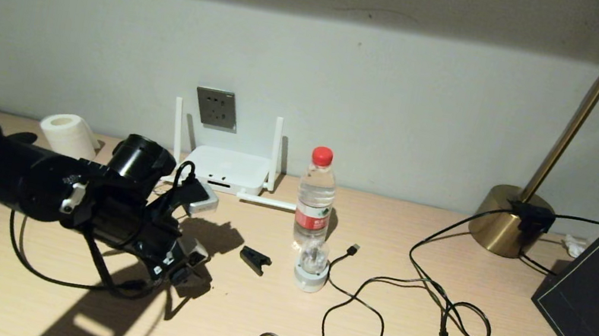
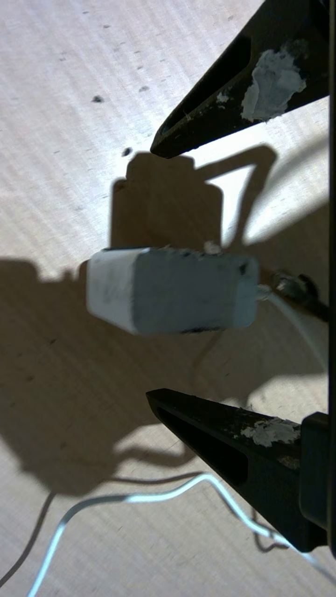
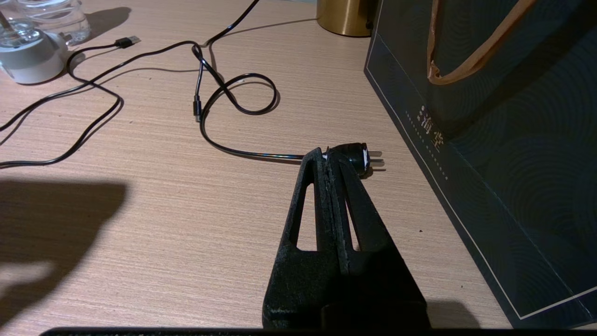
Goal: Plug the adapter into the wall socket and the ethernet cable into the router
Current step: Pick up plug
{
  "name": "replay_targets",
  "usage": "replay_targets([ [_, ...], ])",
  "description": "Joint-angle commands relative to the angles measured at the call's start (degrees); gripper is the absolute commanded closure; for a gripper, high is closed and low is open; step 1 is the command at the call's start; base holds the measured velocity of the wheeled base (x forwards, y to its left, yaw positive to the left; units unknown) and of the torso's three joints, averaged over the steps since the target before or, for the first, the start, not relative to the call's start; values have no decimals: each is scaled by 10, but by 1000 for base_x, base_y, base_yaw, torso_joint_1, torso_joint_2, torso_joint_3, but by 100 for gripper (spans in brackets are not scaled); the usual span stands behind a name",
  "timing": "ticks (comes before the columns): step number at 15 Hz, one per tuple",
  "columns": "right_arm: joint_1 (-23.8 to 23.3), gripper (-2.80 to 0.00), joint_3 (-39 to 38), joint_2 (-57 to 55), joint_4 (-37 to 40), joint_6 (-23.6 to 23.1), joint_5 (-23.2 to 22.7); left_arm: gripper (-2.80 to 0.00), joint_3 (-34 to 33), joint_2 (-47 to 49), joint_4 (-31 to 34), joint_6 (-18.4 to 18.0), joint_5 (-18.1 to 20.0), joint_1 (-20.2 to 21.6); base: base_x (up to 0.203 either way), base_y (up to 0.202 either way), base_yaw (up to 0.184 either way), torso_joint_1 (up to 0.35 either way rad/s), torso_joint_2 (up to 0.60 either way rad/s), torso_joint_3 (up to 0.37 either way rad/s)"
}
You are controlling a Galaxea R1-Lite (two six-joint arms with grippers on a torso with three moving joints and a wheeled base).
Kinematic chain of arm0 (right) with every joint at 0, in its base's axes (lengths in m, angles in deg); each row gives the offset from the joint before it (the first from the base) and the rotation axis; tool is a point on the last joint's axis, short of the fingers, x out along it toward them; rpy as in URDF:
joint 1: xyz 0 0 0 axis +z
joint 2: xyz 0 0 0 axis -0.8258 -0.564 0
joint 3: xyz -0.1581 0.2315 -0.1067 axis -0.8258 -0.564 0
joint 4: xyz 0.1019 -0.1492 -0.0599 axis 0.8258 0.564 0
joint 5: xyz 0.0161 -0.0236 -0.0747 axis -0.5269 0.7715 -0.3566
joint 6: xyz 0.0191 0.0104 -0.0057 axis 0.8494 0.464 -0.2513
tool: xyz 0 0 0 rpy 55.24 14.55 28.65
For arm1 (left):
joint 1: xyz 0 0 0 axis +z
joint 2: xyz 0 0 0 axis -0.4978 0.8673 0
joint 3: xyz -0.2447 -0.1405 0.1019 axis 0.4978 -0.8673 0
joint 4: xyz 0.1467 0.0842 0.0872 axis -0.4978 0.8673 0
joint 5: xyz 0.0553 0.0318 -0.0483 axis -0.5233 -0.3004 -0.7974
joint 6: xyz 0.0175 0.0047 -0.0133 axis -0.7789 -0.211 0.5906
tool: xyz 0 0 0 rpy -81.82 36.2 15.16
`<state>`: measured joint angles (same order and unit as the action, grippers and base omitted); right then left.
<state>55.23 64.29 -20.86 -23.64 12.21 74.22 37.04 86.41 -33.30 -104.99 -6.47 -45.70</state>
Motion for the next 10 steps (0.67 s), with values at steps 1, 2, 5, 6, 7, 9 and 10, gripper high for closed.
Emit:
replay_targets([
  [1,0,0,0,0,0,0,0,-280,-3,11,-17,-2,1,0,0,0,0,0,0,0],
  [2,0,0,0,0,0,0,0,-280,-1,14,-17,-2,1,0,0,0,0,0,0,0],
  [5,0,0,0,0,0,0,0,-280,1,18,-17,-2,1,1,0,0,0,0,0,0],
  [6,0,0,0,0,0,0,0,-280,1,17,-18,-2,1,1,0,0,0,0,0,0],
  [7,0,0,0,0,0,0,0,-280,1,16,-18,-2,0,2,0,0,0,0,0,0],
  [9,0,0,0,-1,0,0,0,-268,2,13,-18,-2,1,6,0,0,0,0,0,0],
  [10,0,0,0,0,0,0,0,0,2,13,-18,-2,1,6,0,0,0,0,0,0],
])
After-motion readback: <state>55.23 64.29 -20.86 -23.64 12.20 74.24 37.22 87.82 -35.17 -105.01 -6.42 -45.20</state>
